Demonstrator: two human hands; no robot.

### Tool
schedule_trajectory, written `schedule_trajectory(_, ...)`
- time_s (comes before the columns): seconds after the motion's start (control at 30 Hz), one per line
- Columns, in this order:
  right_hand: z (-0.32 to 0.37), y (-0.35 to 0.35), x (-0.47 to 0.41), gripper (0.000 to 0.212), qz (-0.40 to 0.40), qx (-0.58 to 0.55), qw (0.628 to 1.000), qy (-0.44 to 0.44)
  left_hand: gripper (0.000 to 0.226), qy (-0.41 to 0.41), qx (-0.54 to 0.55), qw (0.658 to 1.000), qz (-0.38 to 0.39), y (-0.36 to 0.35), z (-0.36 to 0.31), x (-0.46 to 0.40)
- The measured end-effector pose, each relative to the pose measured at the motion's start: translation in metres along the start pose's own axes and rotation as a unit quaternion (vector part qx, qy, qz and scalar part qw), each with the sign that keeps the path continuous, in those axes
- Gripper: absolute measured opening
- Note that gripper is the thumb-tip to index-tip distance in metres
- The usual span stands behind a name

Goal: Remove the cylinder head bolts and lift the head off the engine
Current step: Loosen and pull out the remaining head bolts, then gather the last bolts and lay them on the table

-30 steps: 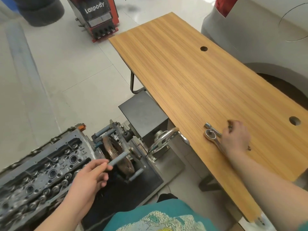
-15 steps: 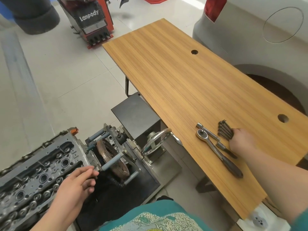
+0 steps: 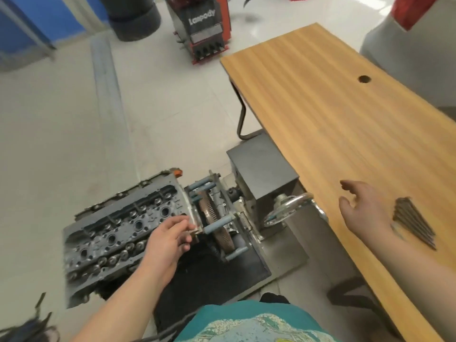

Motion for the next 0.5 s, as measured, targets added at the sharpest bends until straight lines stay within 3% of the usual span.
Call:
schedule_trajectory(0.1, 0.100, -0.045, 0.016, 0.037, 0.043, -0.058, 0.991, 0.112, 0.015, -0.023, -0.053, 0.998, -0.026, 0.029, -0.001, 0.005)
schedule_trajectory(0.3, 0.272, -0.140, 0.081, 0.027, 0.228, -0.067, 0.939, 0.247, 0.017, -0.032, -0.076, 0.992, -0.094, 0.111, 0.037, 0.016)
schedule_trajectory(0.5, 0.351, -0.213, 0.103, 0.031, 0.244, 0.061, 0.940, 0.232, 0.016, -0.021, -0.010, 0.992, -0.121, 0.194, 0.061, 0.012)
Point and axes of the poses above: each hand's wrist, its own x-axis away from the middle knuckle, its own y-axis out of the back of the hand, z = x × y, the point moved 4 cm from there along -x, towards the middle knuckle, and after that the axes turned 6 degrees about y, right-handed, at the moved point
